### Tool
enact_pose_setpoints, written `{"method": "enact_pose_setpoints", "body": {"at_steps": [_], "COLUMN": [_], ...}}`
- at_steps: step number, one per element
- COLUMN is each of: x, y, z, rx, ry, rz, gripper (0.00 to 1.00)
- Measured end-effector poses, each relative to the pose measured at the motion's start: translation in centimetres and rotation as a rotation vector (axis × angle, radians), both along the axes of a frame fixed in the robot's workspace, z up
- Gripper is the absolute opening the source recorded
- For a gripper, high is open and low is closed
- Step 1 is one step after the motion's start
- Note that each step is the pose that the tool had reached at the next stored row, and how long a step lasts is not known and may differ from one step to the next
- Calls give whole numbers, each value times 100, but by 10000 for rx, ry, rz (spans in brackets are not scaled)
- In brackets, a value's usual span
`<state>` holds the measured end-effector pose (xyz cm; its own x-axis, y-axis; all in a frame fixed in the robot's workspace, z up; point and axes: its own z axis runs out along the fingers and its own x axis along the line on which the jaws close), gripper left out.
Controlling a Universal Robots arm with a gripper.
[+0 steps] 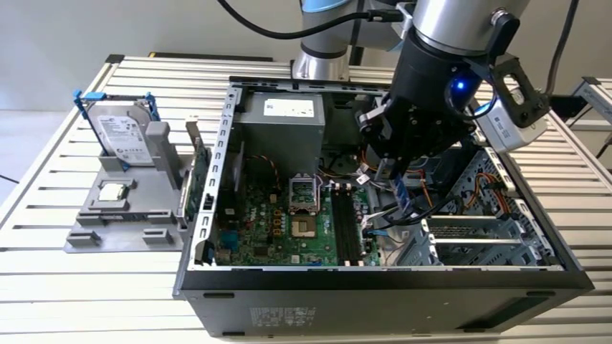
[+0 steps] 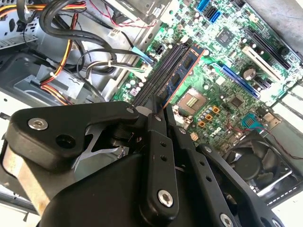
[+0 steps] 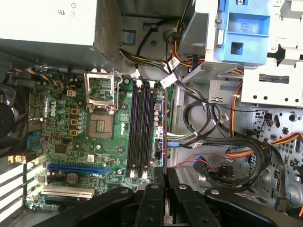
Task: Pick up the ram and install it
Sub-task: 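Insert the ram into the slot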
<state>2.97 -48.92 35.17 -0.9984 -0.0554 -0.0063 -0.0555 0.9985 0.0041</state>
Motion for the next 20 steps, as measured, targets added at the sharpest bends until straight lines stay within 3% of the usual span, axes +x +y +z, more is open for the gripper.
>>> {"method": "enact_pose_setpoints", "body": {"at_steps": [20], "x": [0], "y": [0], "z": [-133], "rx": [-2], "ry": [-2], "rz": [0], "gripper": [0]}}
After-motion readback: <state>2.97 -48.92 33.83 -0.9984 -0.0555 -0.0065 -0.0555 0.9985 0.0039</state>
